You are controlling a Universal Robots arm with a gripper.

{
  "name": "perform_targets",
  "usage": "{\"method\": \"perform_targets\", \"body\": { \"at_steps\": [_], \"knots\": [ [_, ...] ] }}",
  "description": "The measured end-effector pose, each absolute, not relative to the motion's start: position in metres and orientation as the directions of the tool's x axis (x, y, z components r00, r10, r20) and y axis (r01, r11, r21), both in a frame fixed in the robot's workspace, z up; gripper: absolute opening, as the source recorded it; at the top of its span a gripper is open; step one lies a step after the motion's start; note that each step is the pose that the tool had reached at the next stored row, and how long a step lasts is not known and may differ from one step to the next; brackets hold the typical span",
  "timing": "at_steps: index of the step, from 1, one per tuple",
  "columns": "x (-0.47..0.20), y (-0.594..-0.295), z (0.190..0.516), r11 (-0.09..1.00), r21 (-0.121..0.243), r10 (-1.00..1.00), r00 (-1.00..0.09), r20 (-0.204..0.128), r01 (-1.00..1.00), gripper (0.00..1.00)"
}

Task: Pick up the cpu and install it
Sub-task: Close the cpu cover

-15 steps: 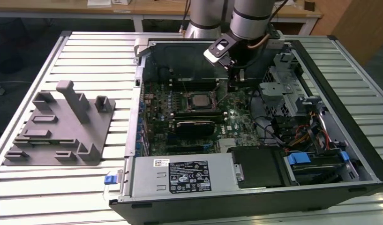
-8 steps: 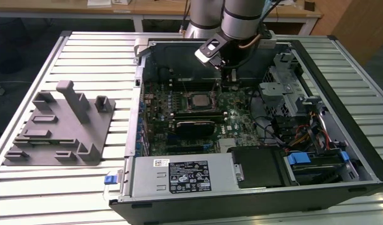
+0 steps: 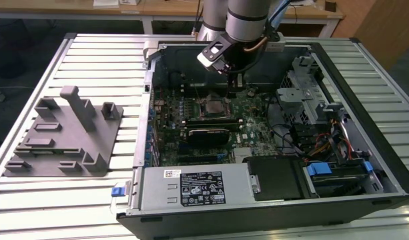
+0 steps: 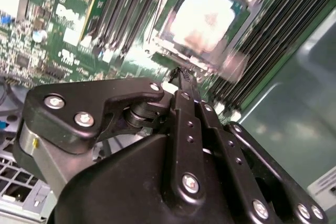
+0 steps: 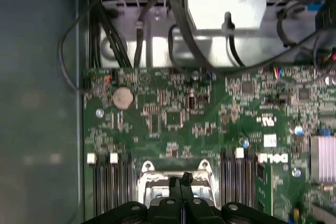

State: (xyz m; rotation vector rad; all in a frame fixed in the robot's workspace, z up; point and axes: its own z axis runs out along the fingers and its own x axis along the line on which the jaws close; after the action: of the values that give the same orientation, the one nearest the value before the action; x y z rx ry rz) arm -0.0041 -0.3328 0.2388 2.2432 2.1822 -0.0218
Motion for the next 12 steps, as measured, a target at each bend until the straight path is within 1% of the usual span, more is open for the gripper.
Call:
{"method": "perform_targets", "body": {
  "at_steps": [12],
  "knots": [
    [-0.027,-0.333,0.238,-0.028,-0.001,0.999,0.028,-0.018,1.000,0.11]
  ]
}}
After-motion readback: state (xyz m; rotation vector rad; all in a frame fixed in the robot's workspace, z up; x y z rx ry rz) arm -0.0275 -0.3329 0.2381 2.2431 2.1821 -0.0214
